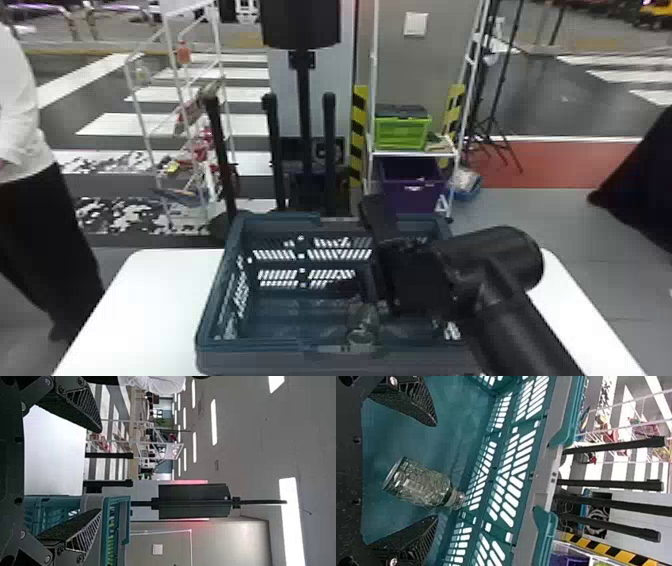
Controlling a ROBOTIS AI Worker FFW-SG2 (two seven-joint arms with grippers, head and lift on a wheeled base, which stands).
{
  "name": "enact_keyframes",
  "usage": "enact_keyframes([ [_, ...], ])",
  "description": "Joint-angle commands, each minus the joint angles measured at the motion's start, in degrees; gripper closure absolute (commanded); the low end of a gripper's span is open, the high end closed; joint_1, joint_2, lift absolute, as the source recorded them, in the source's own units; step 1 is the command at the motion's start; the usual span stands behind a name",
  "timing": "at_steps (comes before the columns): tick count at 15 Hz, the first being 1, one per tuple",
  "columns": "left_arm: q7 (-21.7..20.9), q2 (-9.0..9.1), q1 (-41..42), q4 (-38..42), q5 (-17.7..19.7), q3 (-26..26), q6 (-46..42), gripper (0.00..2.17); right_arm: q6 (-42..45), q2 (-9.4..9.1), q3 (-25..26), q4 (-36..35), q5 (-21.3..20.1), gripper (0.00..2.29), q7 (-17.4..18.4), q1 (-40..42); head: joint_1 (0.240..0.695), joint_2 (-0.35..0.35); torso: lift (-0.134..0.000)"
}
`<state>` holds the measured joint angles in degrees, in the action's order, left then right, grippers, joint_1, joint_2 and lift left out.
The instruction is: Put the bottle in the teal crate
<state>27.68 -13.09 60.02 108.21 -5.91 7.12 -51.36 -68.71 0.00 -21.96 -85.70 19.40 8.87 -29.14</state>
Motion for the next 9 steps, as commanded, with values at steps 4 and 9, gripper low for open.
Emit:
enact_keyframes([
  [4, 0.0, 0.09, 0.18, -0.02, -0.06, 0.0, -1.06, 0.19, -7.54, -0.05, 0.25, -17.22, -5.25, 0.08, 0.09, 4.97, 0.499, 0.0, 0.0],
  [9, 0.0, 0.17, 0.71, -0.19, -0.33, 0.0, -2.82, 0.19, 6.7, 4.66, 1.3, -30.23, -6.92, 0.05, -0.35, 16.74, 0.499, 0.0, 0.0],
])
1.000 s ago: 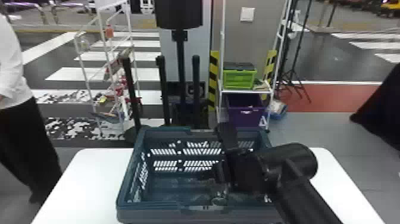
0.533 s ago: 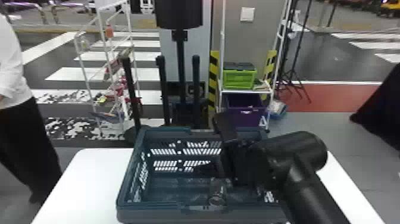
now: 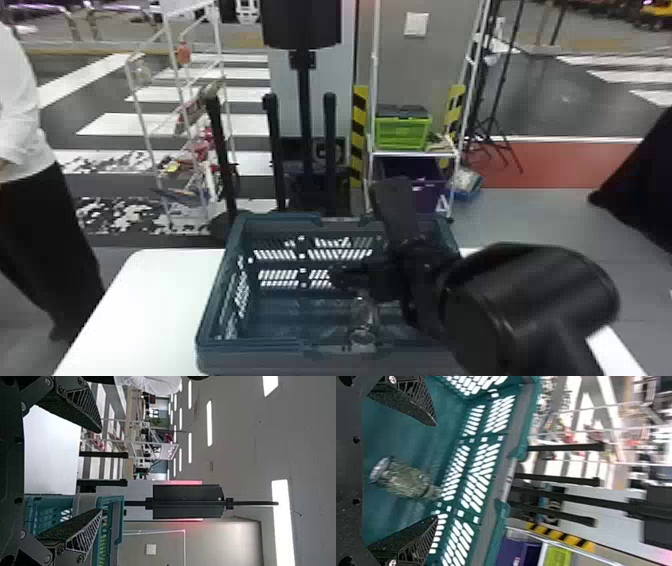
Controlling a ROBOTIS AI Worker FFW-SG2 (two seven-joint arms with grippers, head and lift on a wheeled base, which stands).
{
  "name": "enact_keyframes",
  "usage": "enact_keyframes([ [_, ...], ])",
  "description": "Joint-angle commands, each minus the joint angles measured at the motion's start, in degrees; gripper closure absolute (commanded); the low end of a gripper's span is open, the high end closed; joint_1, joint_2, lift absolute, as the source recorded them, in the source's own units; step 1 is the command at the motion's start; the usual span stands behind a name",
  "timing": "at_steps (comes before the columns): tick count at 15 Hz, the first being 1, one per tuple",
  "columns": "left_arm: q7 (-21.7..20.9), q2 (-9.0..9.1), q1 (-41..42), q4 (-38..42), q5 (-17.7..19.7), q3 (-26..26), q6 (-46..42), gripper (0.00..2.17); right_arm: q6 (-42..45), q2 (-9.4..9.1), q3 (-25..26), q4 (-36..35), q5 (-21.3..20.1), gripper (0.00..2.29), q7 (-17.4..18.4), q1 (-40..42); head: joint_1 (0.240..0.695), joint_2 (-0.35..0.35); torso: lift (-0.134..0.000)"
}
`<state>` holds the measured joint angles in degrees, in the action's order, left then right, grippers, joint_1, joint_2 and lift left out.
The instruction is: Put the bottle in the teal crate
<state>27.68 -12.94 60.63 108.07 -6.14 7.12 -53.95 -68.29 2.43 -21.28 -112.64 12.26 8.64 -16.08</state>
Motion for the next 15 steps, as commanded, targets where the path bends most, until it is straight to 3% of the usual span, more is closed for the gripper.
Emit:
enact_keyframes([
  [1, 0.0, 0.11, 0.1, -0.05, -0.37, 0.0, -0.22, 0.19, 8.92, 3.73, 1.33, -5.84, -0.05, 0.05, -0.11, 6.33, 0.499, 0.0, 0.0],
  [5, 0.0, 0.19, 0.54, -0.05, -0.72, 0.0, -1.1, 0.19, 20.69, 8.65, 7.22, -15.69, -0.31, 0.05, -0.64, 19.86, 0.499, 0.0, 0.0],
  [8, 0.0, 0.37, 0.54, 0.22, -0.98, 0.26, -1.63, 0.19, 33.7, 10.85, 10.56, -20.78, -0.66, 0.05, -0.64, 31.82, 0.499, 0.0, 0.0],
  [12, 0.0, 0.55, 0.19, 0.22, -0.98, 0.53, -1.46, 0.19, 55.85, 11.29, 13.19, -22.28, -3.3, 0.05, -0.99, 48.43, 0.499, 0.0, 0.0],
  [15, 0.0, 0.63, -0.08, 0.22, -0.98, 0.62, -1.28, 0.19, 70.09, 10.41, 13.98, -19.73, -3.65, 0.05, -0.82, 57.57, 0.499, 0.0, 0.0],
])
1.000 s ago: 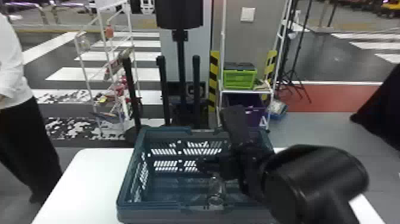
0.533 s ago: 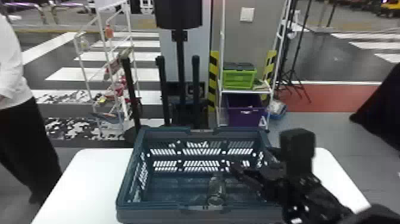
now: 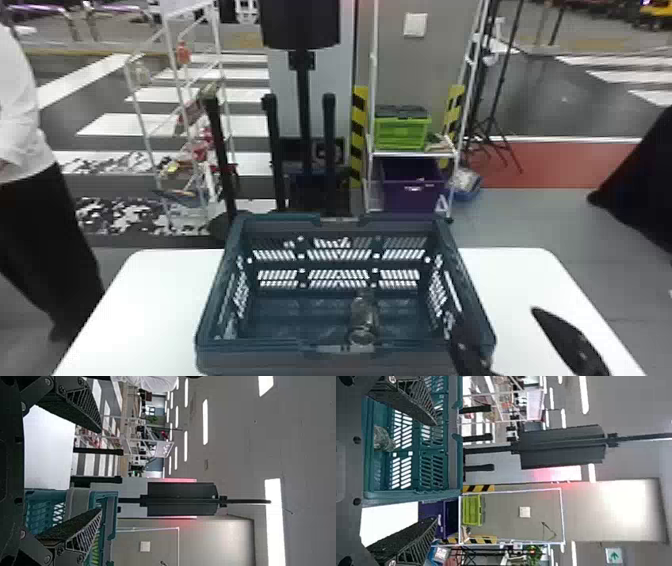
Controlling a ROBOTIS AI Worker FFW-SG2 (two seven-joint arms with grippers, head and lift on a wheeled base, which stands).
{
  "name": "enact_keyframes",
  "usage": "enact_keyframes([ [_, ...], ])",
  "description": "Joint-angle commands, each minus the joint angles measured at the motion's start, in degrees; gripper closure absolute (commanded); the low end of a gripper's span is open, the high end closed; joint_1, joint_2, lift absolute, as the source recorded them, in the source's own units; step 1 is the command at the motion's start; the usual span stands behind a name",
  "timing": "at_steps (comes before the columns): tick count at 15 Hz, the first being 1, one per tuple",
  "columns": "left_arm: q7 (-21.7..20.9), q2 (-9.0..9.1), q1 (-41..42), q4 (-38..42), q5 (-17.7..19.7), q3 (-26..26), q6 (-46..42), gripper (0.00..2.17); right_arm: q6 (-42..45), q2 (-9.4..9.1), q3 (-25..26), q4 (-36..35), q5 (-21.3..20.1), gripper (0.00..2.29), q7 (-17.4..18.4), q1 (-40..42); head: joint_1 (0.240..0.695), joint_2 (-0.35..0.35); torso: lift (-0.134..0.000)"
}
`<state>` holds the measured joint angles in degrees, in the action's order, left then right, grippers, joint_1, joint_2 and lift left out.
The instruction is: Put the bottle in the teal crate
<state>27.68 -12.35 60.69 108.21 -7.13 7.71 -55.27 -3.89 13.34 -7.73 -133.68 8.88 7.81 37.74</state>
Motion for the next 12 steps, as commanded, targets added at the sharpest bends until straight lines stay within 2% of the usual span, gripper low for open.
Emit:
enact_keyframes([
  [1, 0.0, 0.13, -0.22, 0.07, 0.09, 0.03, 0.04, 0.19, 9.73, -1.13, 0.96, 2.89, -0.35, 0.05, 0.1, 5.85, 0.499, 0.0, 0.0],
  [3, 0.0, 0.13, -0.48, 0.16, 0.18, 0.03, 0.22, 0.19, 15.18, -2.18, 1.75, 5.18, -0.44, 0.05, 0.36, 9.72, 0.499, 0.0, 0.0],
  [5, 0.0, 0.22, -0.83, 0.16, 0.45, 0.03, 0.57, 0.19, 24.32, -3.41, 1.84, 9.13, -0.97, 0.05, 0.45, 12.71, 0.499, 0.0, 0.0],
  [6, 0.0, 0.13, -0.92, 0.16, 0.62, 0.03, 0.57, 0.19, 27.13, -3.5, 1.84, 10.8, -1.14, 0.05, 0.27, 13.32, 0.499, 0.0, 0.0],
  [8, 0.0, 0.13, -1.27, 0.24, 0.62, 0.03, 1.27, 0.19, 27.84, -3.23, 1.84, 12.3, -3.16, 0.05, -0.25, 14.64, 0.499, 0.0, 0.0],
  [12, 0.0, 0.13, -1.54, 0.16, 0.8, 0.03, 1.27, 0.19, 28.89, -3.15, 2.8, 13.7, -3.6, 0.05, -2.1, 17.02, 0.499, 0.0, 0.0],
])
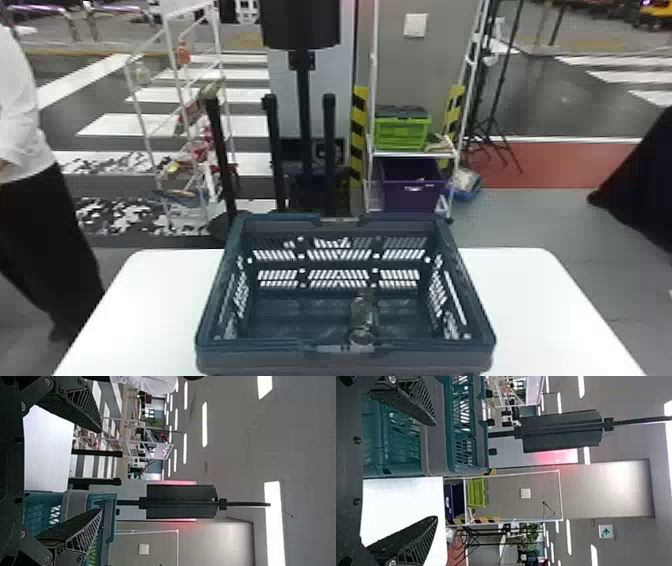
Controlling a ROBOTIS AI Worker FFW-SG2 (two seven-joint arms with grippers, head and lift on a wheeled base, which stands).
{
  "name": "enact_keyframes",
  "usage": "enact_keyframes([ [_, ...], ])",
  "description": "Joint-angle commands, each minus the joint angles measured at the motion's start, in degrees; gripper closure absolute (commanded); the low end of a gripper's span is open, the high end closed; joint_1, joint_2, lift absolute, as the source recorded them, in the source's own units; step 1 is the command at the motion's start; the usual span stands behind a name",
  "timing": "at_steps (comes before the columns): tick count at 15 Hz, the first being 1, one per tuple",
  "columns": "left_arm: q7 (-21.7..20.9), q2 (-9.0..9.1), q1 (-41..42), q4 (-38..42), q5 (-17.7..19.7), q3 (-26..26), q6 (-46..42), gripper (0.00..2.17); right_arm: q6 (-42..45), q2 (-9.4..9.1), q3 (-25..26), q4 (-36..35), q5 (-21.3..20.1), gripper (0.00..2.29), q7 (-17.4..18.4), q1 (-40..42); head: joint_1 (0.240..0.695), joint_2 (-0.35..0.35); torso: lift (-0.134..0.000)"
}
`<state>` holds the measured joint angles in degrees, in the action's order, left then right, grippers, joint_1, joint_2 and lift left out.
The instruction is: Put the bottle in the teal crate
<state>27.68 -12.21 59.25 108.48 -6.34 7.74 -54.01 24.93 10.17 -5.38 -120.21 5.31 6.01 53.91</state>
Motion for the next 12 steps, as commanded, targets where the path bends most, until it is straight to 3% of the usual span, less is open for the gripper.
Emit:
enact_keyframes([
  [1, 0.01, 0.0, -0.1, -0.11, 0.1, 0.0, 0.0, 0.19, 1.12, 0.02, 0.64, 0.33, -0.03, 0.05, -0.48, 1.46, 0.499, 0.0, 0.0],
  [12, 0.01, 0.0, 1.05, 0.77, -0.87, 0.35, 1.23, 0.19, 5.7, 0.02, 1.43, 1.12, -0.03, 0.05, -1.18, 4.1, 0.499, 0.0, 0.0],
])
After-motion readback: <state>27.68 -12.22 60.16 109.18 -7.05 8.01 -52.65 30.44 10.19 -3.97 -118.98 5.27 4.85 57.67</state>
